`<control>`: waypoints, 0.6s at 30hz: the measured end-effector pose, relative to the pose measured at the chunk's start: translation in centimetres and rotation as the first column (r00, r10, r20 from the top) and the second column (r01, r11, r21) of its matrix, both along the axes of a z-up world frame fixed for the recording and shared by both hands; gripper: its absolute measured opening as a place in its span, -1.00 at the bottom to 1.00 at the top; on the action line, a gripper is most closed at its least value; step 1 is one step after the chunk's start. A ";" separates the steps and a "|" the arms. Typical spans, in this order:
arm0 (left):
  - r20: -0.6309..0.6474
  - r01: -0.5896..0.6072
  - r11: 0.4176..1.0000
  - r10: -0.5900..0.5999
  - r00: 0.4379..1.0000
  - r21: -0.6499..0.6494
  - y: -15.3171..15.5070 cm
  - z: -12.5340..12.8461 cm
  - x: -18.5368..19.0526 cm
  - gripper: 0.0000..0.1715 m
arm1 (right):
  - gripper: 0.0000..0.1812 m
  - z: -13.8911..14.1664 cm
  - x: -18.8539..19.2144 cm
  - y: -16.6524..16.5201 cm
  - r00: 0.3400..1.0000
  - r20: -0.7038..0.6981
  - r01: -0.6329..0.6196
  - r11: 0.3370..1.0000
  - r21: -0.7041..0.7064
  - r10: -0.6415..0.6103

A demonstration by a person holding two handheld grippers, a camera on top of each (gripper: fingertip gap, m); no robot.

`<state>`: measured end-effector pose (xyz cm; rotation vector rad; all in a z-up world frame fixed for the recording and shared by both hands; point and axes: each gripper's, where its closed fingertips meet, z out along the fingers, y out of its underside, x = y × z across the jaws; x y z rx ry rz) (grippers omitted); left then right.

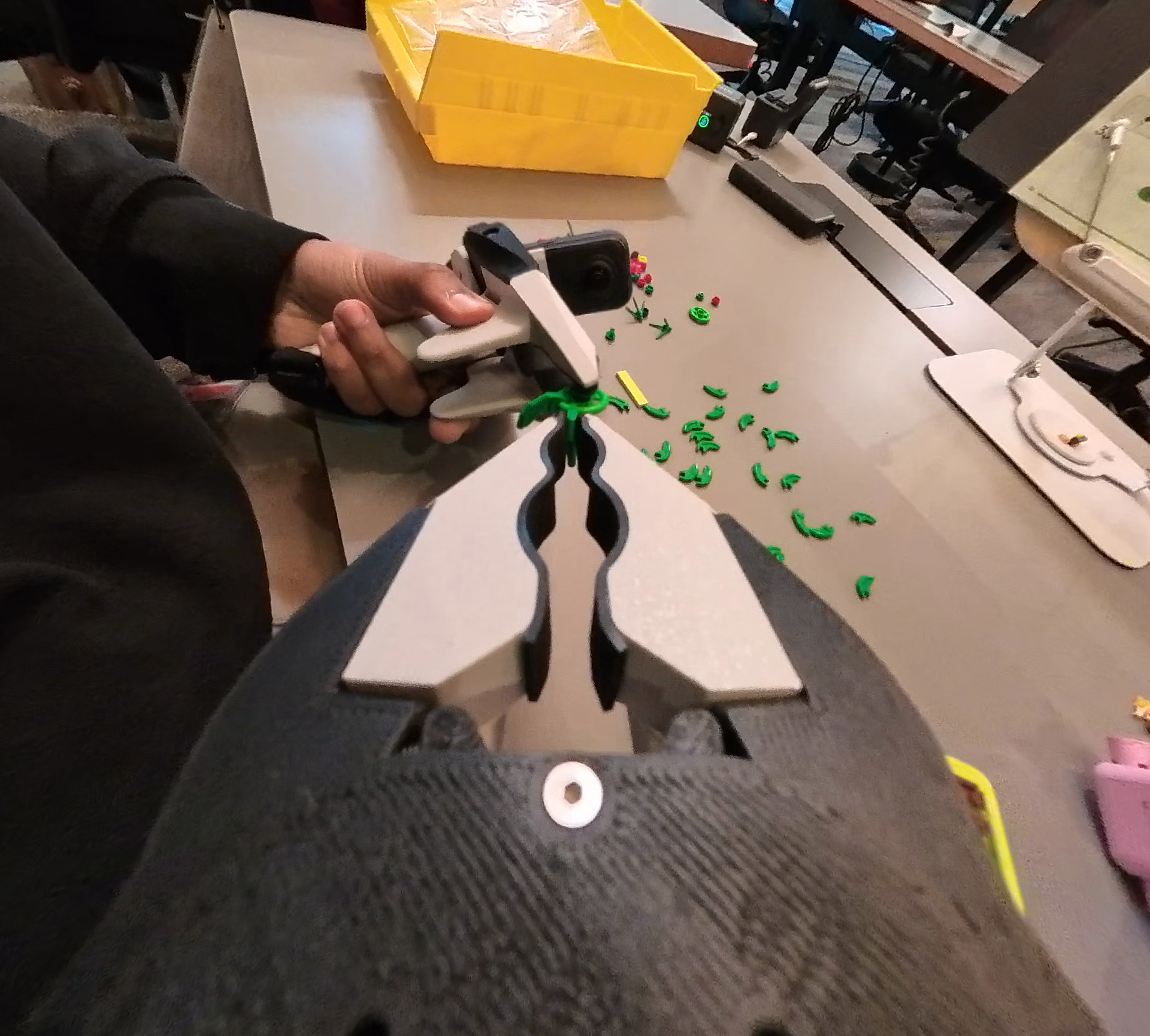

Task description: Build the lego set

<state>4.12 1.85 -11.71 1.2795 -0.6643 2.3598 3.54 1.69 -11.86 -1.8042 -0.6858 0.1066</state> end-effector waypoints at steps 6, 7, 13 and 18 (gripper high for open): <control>-0.004 0.008 1.000 -0.008 1.000 0.000 -0.1 -0.1 0.0 -0.90 | -0.99 -0.2 0.1 0.3 1.000 0.012 0.014 1.000 -0.009 -0.013; -0.006 0.006 1.000 -0.006 1.000 0.001 -0.1 -0.1 0.0 -0.90 | -0.99 -0.2 0.1 0.3 1.000 0.012 0.014 1.000 -0.008 -0.014; -0.037 0.011 1.000 -0.012 0.999 -0.018 -0.2 -0.4 0.2 -0.90 | -0.99 -0.5 0.2 0.2 0.997 -0.082 -0.015 0.999 -0.041 0.012; -0.075 0.005 0.997 -0.011 0.997 -0.080 -0.2 -0.6 0.5 -0.90 | -0.99 -0.7 0.6 0.3 0.991 -0.136 -0.016 0.999 -0.048 0.009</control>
